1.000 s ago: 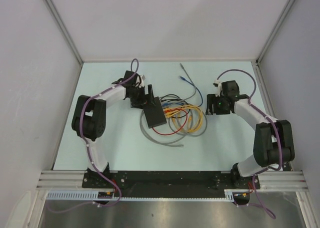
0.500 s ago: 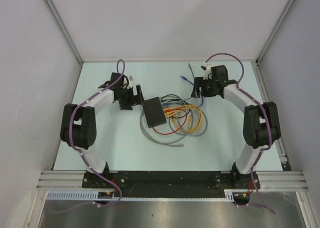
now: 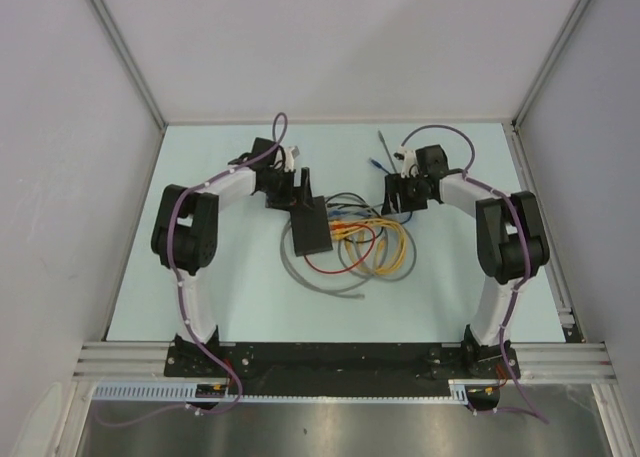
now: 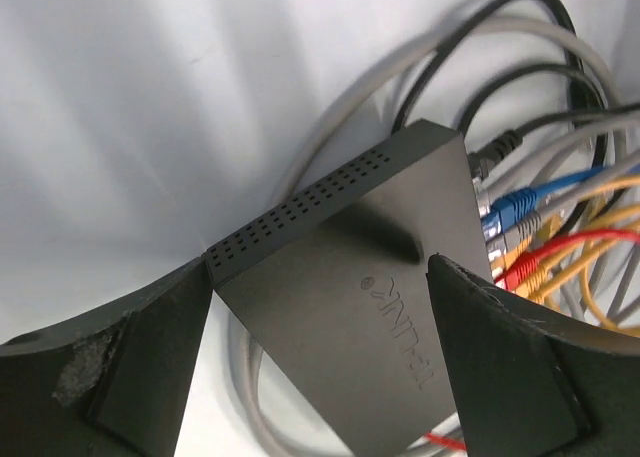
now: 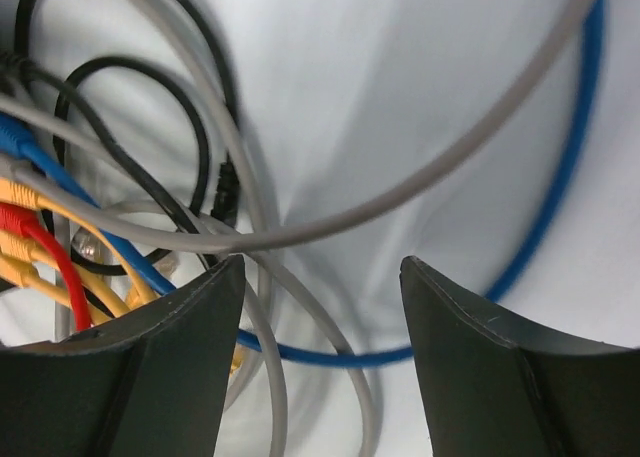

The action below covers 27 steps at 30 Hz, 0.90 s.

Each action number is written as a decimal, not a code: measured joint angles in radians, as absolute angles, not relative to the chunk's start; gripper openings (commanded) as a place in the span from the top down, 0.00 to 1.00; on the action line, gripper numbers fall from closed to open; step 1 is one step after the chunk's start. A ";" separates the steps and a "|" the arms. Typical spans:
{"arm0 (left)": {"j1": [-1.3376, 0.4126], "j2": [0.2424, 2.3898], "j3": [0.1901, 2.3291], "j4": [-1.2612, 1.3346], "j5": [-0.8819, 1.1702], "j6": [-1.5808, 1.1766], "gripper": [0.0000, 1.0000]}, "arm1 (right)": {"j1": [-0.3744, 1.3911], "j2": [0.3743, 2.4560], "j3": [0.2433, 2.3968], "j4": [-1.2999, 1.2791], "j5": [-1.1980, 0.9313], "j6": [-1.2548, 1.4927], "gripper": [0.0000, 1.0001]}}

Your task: Pull the plug from the switch port

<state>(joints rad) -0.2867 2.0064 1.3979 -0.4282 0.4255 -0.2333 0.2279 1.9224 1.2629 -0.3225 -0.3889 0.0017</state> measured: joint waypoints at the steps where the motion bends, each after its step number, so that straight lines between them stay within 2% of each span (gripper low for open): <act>1: -0.297 2.014 1.404 -0.427 0.426 -0.231 0.08 | 0.231 1.901 1.235 -0.323 -0.390 -0.004 0.31; 8: -0.400 2.104 1.520 -0.428 0.427 -0.223 0.07 | 0.271 1.774 1.059 -0.350 -0.401 -0.035 0.30; 15: -0.430 2.135 1.580 -0.443 0.419 -0.208 0.00 | 0.253 1.698 1.027 -0.417 -0.403 -0.047 0.26; 16: -0.427 2.135 1.581 -0.447 0.419 -0.208 0.01 | 0.236 1.686 1.027 -0.429 -0.410 -0.054 0.24; 18: -0.416 2.131 1.583 -0.455 0.421 -0.209 0.00 | 0.196 1.657 1.027 -0.468 -0.426 -0.075 0.15; 19: -0.408 2.126 1.583 -0.460 0.422 -0.210 0.00 | 0.175 1.641 1.027 -0.496 -0.440 -0.087 0.11; 22: -0.385 2.078 1.581 -0.476 0.422 -0.209 0.00 | 0.133 1.582 1.028 -0.587 -0.474 -0.135 0.07; 26: -0.364 1.934 1.533 -0.472 0.421 -0.208 0.01 | 0.135 1.499 1.052 -0.663 -0.540 -0.158 0.07; 27: -0.360 1.885 1.512 -0.466 0.420 -0.207 0.07 | 0.137 1.484 1.066 -0.662 -0.559 -0.150 0.08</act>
<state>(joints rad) -0.3599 1.8854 1.5116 -0.4660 0.4202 -0.2073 0.1368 1.4841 1.0660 -0.6621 -0.5594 -0.1505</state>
